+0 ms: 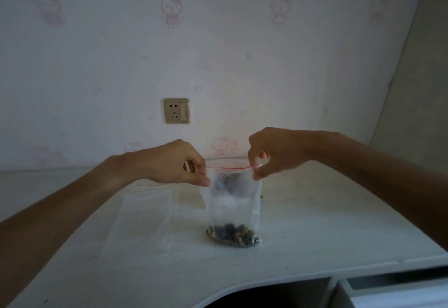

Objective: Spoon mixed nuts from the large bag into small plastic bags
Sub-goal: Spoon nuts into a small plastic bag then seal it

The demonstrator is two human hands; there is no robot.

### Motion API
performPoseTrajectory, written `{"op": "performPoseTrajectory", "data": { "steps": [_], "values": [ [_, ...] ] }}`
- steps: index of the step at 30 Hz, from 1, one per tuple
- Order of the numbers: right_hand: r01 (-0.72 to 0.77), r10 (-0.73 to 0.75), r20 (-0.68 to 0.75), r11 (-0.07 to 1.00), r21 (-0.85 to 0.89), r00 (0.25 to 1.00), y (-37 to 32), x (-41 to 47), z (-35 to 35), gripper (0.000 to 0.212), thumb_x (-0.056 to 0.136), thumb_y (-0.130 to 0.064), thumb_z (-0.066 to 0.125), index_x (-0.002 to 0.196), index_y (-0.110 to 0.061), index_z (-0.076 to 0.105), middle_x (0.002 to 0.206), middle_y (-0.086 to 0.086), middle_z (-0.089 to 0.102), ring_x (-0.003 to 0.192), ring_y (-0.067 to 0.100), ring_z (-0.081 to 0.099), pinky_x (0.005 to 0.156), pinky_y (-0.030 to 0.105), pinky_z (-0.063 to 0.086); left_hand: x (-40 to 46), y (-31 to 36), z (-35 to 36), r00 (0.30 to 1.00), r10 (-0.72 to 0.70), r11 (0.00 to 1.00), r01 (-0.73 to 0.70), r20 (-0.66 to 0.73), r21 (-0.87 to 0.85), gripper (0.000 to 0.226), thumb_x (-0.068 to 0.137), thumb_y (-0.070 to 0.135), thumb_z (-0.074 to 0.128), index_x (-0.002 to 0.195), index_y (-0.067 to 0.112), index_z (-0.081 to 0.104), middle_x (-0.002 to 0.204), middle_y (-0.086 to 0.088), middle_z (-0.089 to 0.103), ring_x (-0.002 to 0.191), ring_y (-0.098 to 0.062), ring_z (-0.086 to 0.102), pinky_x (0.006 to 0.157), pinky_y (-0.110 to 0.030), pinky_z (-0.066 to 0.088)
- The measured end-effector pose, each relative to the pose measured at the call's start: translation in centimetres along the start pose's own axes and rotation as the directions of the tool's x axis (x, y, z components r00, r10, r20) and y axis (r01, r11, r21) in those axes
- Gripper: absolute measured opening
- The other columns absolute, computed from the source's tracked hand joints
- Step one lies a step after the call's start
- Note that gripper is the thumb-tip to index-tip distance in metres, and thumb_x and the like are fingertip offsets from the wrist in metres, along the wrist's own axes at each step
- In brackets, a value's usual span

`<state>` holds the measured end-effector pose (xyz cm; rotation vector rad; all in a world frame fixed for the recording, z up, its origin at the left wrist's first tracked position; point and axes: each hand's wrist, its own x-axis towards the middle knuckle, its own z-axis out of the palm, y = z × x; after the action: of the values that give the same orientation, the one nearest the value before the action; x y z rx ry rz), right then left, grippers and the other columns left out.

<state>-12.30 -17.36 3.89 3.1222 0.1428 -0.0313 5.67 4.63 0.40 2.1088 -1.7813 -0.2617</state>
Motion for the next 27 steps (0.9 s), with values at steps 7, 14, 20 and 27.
{"op": "performPoseTrajectory", "data": {
  "steps": [7, 14, 20, 27],
  "values": [
    [0.071, -0.074, -0.030, 0.993, -0.094, 0.997, 0.6, -1.6, -1.0, 0.025, 0.085, -0.039, 0.081, 0.083, -0.024, 0.061, 0.083, -0.017, 0.051, 0.089, 0.011, 0.053, 0.066, 0.019, 0.033, 0.8, 2.9, -1.2, 0.990, 0.047, 0.999, -0.050, -0.136, -0.019, 0.033, 0.072, 0.059, 0.086, 0.073, 0.029, 0.072, 0.077, 0.009, 0.073, 0.077, -0.013, 0.070, 0.080, -0.039, 0.060],
    [0.329, -0.368, -0.046, 0.875, -0.355, 0.929, -0.9, -2.1, 0.7, 0.014, 0.090, -0.031, 0.069, 0.081, -0.030, 0.058, 0.098, -0.008, 0.051, 0.099, 0.014, 0.046, 0.085, 0.028, 0.039, 2.9, 5.2, 0.4, 0.994, 0.052, 0.993, -0.042, -0.094, 0.111, 0.025, 0.078, 0.047, 0.087, 0.078, 0.030, 0.068, 0.078, 0.014, 0.071, 0.077, -0.006, 0.068, 0.072, -0.026, 0.057],
    [0.433, -0.433, 0.027, 0.894, -0.116, 0.901, -1.4, -1.7, 2.5, 0.029, 0.079, -0.006, 0.070, 0.065, -0.019, 0.048, 0.075, 0.005, 0.059, 0.070, 0.022, 0.053, 0.068, 0.031, 0.039, 4.2, 5.3, 0.7, 0.995, 0.060, 0.980, -0.045, -0.073, 0.193, 0.034, 0.080, 0.049, 0.084, 0.073, 0.027, 0.059, 0.072, 0.011, 0.065, 0.072, -0.010, 0.064, 0.071, -0.031, 0.057],
    [0.431, -0.430, 0.021, 0.902, -0.018, 0.902, -0.5, -0.6, 2.9, 0.040, 0.082, -0.011, 0.074, 0.064, -0.016, 0.038, 0.063, 0.006, 0.047, 0.060, 0.022, 0.043, 0.058, 0.034, 0.033, 3.7, 4.4, 0.4, 0.996, 0.045, 0.968, -0.025, -0.077, 0.251, 0.045, 0.075, 0.057, 0.086, 0.066, 0.033, 0.049, 0.067, 0.010, 0.057, 0.068, -0.015, 0.059, 0.068, -0.042, 0.055]
  ]
}}
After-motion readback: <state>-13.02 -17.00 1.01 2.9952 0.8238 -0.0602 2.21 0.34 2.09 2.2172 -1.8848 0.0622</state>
